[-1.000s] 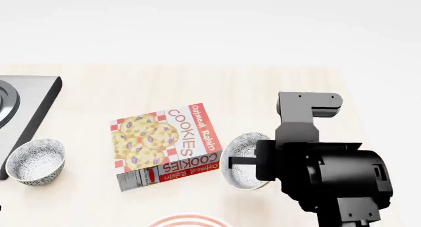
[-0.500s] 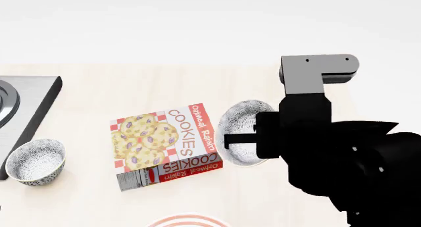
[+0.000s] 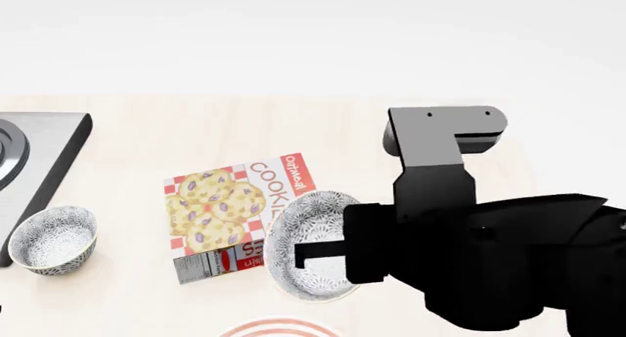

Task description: Pick the akita bowl next to the plate and place it on the plate.

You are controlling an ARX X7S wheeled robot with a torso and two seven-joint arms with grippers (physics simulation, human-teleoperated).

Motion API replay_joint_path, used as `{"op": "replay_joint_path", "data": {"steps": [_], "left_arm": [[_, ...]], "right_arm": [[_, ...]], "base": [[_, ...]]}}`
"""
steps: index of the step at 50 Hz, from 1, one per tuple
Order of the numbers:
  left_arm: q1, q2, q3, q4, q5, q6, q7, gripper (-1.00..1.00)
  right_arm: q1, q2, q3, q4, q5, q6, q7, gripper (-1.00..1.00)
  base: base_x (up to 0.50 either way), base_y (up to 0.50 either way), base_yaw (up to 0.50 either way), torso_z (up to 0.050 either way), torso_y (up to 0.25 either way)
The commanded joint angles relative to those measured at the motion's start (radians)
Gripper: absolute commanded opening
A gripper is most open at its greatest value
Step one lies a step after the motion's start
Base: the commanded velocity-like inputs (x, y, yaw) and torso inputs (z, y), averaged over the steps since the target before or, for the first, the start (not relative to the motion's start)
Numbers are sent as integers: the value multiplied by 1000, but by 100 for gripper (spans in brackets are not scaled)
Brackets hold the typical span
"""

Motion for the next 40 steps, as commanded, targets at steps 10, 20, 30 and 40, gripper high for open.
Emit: {"op": "replay_joint_path", "data": {"steps": [10, 20, 30, 40], "left_arm": [[3, -4, 2, 4, -4, 1, -4, 100], [1, -5, 3, -2, -5, 4, -4, 100], [-1, -4, 6, -14, -3, 12, -2, 100], [0, -5, 7, -10, -5, 10, -6, 100]], "right_arm": [[-124, 20, -22, -54, 166, -25, -21, -100], [-188, 29, -42, -95, 155, -21, -80, -100], [-222, 21, -64, -115, 108, -28, -145, -100], [-254, 19, -65, -128, 11, -42, -271, -100]], "base": [[0, 0, 0, 0, 0], [0, 0, 0, 0, 0], [0, 0, 0, 0, 1], [0, 0, 0, 0, 0]]}}
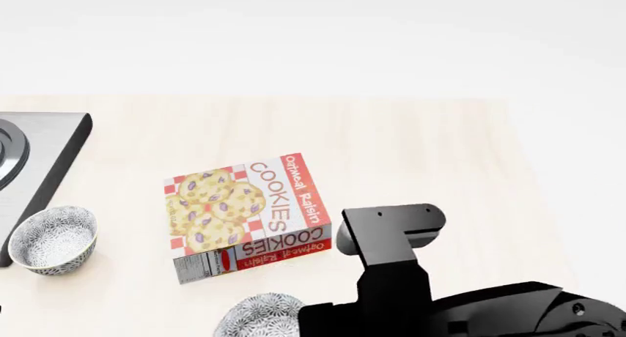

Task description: Pick the akita bowl next to the plate and place it on the plate.

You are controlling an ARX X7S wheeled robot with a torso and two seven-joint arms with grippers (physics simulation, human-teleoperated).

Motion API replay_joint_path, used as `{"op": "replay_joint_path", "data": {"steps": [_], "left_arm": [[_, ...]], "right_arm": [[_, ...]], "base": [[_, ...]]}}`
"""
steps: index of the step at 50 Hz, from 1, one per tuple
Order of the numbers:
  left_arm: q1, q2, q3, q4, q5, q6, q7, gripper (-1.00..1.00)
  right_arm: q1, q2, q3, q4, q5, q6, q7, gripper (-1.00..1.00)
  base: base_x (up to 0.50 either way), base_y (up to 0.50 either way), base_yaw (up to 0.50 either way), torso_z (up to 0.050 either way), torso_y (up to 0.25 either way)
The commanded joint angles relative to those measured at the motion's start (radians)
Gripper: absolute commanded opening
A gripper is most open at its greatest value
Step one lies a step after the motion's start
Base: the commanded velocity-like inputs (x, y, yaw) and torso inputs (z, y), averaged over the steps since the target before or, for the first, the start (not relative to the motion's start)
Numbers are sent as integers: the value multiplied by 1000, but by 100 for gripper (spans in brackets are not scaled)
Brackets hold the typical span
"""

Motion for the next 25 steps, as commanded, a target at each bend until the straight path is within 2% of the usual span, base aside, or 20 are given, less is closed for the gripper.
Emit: {"op": "replay_joint_path", "data": {"steps": [1, 10, 25], "left_arm": [[0, -1, 1, 1, -3, 0, -3, 100], [2, -4, 2, 5, -5, -2, -6, 100], [3, -7, 3, 8, -9, -2, -8, 100]], "right_arm": [[-38, -2, -2, -24, -80, -19, -118, -100], [-56, -6, -8, -35, -114, -47, -179, -100], [-81, -8, -47, -25, -290, -117, -362, -100]], "base": [[0, 0, 0, 0, 0], [0, 0, 0, 0, 0], [0, 0, 0, 0, 1]]}}
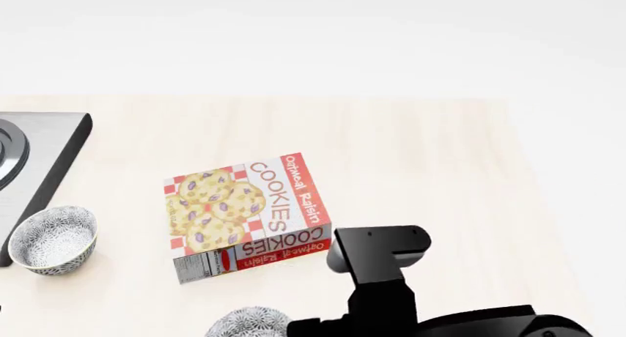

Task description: Pick the akita bowl next to the plate and place it on the plate.

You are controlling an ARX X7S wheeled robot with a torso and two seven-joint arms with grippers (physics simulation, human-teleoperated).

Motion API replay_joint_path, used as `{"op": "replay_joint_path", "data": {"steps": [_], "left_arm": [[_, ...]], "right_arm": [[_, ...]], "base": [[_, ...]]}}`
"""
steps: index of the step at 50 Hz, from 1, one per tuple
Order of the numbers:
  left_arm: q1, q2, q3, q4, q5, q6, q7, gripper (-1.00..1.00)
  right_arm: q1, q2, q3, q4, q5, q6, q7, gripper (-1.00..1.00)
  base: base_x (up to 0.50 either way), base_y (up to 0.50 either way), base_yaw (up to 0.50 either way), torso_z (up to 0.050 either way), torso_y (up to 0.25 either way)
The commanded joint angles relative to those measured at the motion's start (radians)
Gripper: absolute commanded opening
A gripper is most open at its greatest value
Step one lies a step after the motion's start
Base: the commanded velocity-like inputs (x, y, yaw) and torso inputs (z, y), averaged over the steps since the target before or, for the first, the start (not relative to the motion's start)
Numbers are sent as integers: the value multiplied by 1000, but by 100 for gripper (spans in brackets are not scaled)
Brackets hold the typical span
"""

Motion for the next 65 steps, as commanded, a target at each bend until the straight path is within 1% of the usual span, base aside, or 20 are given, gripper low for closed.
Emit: {"op": "replay_joint_path", "data": {"steps": [1, 9, 18, 39, 53, 65], "left_arm": [[0, -2, 1, 2, -2, -1, -2, 100], [0, -4, 1, 2, -5, -1, -3, 100], [0, -5, 3, 5, -7, -3, -7, 100], [1, -3, 7, -14, -3, 17, 0, 100], [3, -8, 7, 0, -10, 8, -8, 100], [1, -10, 9, -4, -10, 10, -8, 100]], "right_arm": [[-15, -4, -24, 7, -97, -47, -118, -100], [-28, -1, -53, 13, -143, -68, -167, -100], [-36, 7, -68, 7, -148, -74, -170, -100], [-53, 26, -123, 24, -230, -116, -228, -100], [-53, 30, -144, 39, -249, -128, -219, -100], [-57, 37, -164, 51, -272, -145, -243, -100]], "base": [[0, 0, 0, 0, 0], [0, 0, 0, 0, 0], [0, 0, 0, 0, 0], [0, 0, 0, 0, 0], [0, 0, 0, 0, 0], [0, 0, 0, 0, 0]]}}
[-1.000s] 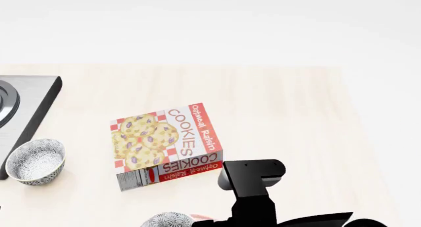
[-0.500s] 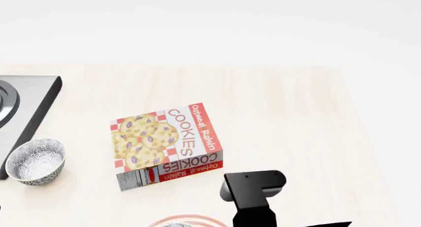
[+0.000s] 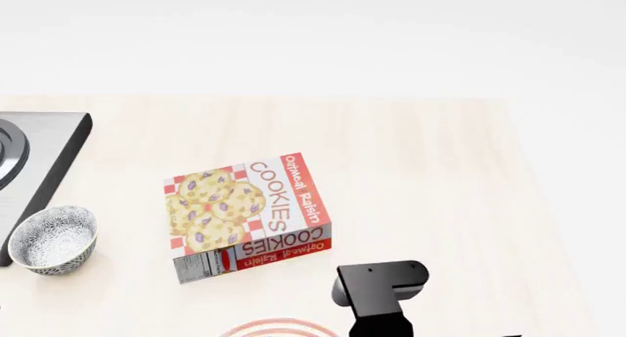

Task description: Pick the akita bowl next to the plate and place it on the plate.

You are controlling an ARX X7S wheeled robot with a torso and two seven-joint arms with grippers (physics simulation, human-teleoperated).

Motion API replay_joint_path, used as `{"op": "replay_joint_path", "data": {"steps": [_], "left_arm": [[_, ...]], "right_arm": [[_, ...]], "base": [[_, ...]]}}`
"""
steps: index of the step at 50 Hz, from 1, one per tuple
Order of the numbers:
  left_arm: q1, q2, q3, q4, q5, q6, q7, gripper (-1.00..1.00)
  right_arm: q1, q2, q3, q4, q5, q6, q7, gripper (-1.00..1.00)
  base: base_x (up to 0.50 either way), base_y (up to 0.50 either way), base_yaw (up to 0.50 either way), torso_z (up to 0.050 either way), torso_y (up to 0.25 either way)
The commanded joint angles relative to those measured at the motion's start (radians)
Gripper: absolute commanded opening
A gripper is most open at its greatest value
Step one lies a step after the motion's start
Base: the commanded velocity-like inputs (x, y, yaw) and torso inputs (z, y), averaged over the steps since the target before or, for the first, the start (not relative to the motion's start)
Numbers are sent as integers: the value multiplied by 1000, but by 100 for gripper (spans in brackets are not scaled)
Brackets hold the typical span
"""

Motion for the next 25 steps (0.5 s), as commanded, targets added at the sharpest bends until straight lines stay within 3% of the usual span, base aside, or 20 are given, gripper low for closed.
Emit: {"op": "replay_joint_path", "data": {"steps": [1, 4, 5, 25], "left_arm": [[-1, -1, 2, -2, -1, 2, -1, 100], [-1, -2, 2, -1, -2, 1, -2, 100], [-1, -2, 3, -1, -2, 1, -2, 100], [-1, -3, 6, -9, -2, 9, -1, 100]], "right_arm": [[-1, 4, -14, 10, -17, -17, -17, -100], [0, 10, -32, -8, -37, -23, -38, -100], [2, 9, -26, -3, -27, -20, -28, 100], [73, 57, 30, -185, 119, 43, 166, 100]], "base": [[0, 0, 0, 0, 0], [0, 0, 0, 0, 0], [0, 0, 0, 0, 0], [0, 0, 0, 0, 0]]}}
